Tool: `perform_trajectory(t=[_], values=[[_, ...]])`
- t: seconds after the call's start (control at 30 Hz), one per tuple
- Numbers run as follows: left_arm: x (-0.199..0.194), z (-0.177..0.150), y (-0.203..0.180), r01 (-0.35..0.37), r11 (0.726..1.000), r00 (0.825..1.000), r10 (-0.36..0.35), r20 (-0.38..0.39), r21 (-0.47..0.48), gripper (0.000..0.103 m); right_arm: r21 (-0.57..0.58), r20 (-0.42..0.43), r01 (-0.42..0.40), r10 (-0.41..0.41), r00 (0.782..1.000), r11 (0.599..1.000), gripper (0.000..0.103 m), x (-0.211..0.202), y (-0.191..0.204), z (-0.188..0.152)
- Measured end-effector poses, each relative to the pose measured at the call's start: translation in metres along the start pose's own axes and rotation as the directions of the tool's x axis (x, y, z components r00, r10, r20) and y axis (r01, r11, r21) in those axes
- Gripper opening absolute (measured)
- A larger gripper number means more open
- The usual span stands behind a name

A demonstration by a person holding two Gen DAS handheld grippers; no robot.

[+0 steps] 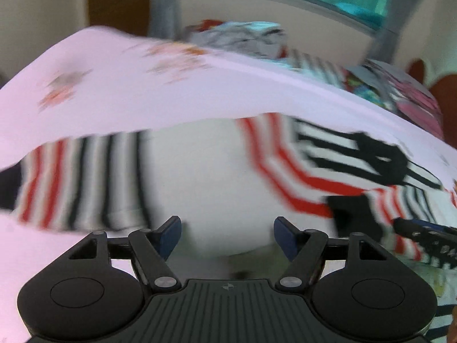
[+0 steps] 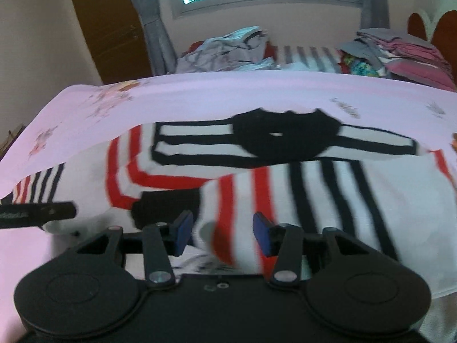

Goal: Fold small clothes
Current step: 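Grasp the other black cuff with the left gripper and lift it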

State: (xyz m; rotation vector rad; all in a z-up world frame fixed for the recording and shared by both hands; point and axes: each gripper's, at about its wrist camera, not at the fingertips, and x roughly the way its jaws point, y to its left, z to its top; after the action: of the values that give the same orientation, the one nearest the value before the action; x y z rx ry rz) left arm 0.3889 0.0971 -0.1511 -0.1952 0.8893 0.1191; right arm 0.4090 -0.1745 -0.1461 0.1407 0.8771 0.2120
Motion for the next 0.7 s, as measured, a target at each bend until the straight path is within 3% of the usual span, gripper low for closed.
perform_trajectory(t=[0.27,0.43,0.6,0.7], values=[[-0.004,-0.017,0.123,-0.084,0.965,0.996,0.080,-0.028,-0.247,0.071,-0.031,-0.005,-0.037,0.037,0.999,0.999,0.044,0.008,0.046,0.001],[0.002,-0.026,0.171,-0.076,0.925,0.997,0.074,-0.018,-0.371,0.071,-0.046,-0.009,-0.045,0.045,0.999,0.998,0.044,0.011,0.065,0.001],[0.016,-0.029,0.202,-0.009,0.882,0.999,0.029,0.035,-0.472,0.070,-0.043,-0.013,-0.032,0.032,0.999,0.999,0.044,0.018,0.073,0.002],[0.025,-0.025,0.210,0.019,0.853,0.996,0.028,0.082,-0.521,0.050,-0.034,-0.016,-0.018,0.018,1.000,0.999,0.044,0.022,0.074,0.002]])
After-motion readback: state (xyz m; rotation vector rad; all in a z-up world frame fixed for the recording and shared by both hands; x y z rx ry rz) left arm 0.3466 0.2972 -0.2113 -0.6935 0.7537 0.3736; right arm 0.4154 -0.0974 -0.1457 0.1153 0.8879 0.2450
